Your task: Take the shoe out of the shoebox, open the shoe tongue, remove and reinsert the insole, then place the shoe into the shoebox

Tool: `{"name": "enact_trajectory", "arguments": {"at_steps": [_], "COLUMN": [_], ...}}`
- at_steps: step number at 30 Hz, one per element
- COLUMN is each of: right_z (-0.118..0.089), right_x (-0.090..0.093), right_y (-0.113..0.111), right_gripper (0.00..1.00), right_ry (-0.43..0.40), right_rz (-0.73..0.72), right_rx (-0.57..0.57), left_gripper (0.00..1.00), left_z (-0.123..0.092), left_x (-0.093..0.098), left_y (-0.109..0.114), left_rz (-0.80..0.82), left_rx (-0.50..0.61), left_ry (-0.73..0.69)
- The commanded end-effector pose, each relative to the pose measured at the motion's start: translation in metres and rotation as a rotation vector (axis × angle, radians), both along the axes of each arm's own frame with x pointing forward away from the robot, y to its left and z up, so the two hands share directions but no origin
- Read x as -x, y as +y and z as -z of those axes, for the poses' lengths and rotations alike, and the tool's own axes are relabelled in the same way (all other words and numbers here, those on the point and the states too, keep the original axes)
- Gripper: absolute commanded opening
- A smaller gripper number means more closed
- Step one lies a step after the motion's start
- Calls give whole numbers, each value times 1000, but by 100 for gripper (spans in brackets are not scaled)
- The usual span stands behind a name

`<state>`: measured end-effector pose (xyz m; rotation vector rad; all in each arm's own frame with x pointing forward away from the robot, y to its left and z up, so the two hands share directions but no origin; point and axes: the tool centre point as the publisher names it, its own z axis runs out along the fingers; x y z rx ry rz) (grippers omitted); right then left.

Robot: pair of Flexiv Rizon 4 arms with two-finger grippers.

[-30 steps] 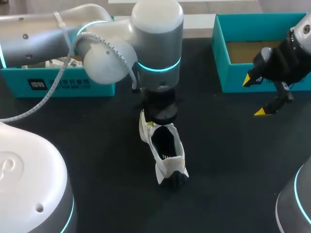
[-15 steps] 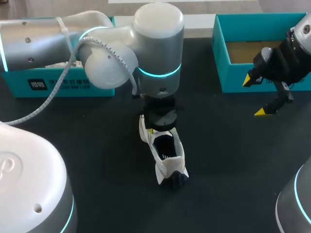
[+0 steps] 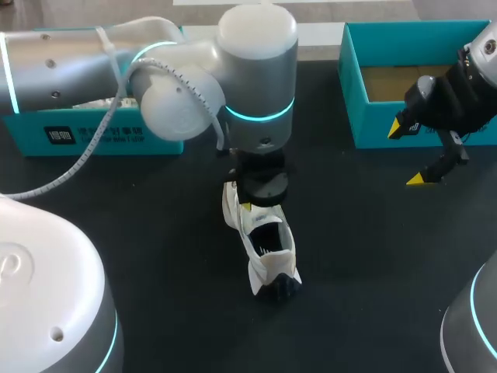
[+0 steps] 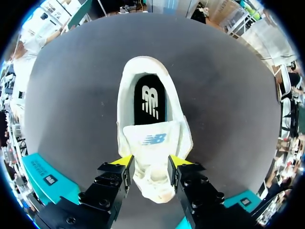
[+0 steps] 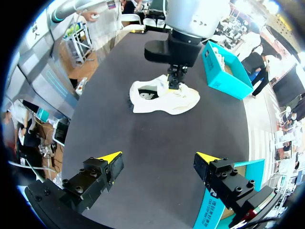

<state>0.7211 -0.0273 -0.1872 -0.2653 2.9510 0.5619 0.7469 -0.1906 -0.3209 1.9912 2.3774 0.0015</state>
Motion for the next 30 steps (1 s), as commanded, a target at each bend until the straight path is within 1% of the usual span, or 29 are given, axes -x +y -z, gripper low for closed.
{"name": "enact_trajectory", "arguments": {"at_steps": [1, 3, 5, 8, 12, 17, 22, 25, 26, 27, 28, 29, 30], "right_z": [1, 1, 1, 1, 1, 1, 1, 1, 1, 1, 1, 1, 1], "right_x": [-1, -1, -1, -1, -1, -1, -1, -1, -1, -1, -1, -1, -1], "right_y": [2, 2, 2, 2, 2, 2, 2, 2, 2, 2, 2, 2, 2], "right_gripper": [100, 100, 100, 100, 100, 100, 100, 100, 100, 100, 100, 100, 100], "right_ry": [1, 1, 1, 1, 1, 1, 1, 1, 1, 1, 1, 1, 1], "right_rz": [1, 1, 1, 1, 1, 1, 1, 1, 1, 1, 1, 1, 1], "right_rx": [4, 4, 4, 4, 4, 4, 4, 4, 4, 4, 4, 4, 4], "left_gripper": [42, 38, 38, 42, 42, 44, 44, 44, 45, 47, 53, 84, 100], "left_z": [2, 7, 13, 18, 25, 11, -6, -15, -18, -22, -25, -29, -29], "left_x": [3, 8, 13, 19, 28, 35, 41, 48, 49, 51, 52, 55, 55], "left_y": [2, -1, -3, -5, -9, -3, 10, 17, 20, 22, 25, 29, 29], "left_rz": [-1, 6, 9, 0, -3, -44, -149, -261, -339, -453, -580, -682, -682], "left_rx": [8, 6, 3, 10, 5, 22, 51, 61, 79, 93, 93, 126, 126], "left_ry": [12, 25, 28, 45, 55, 53, 57, 33, 4, -7, -51, -57, -57]}}
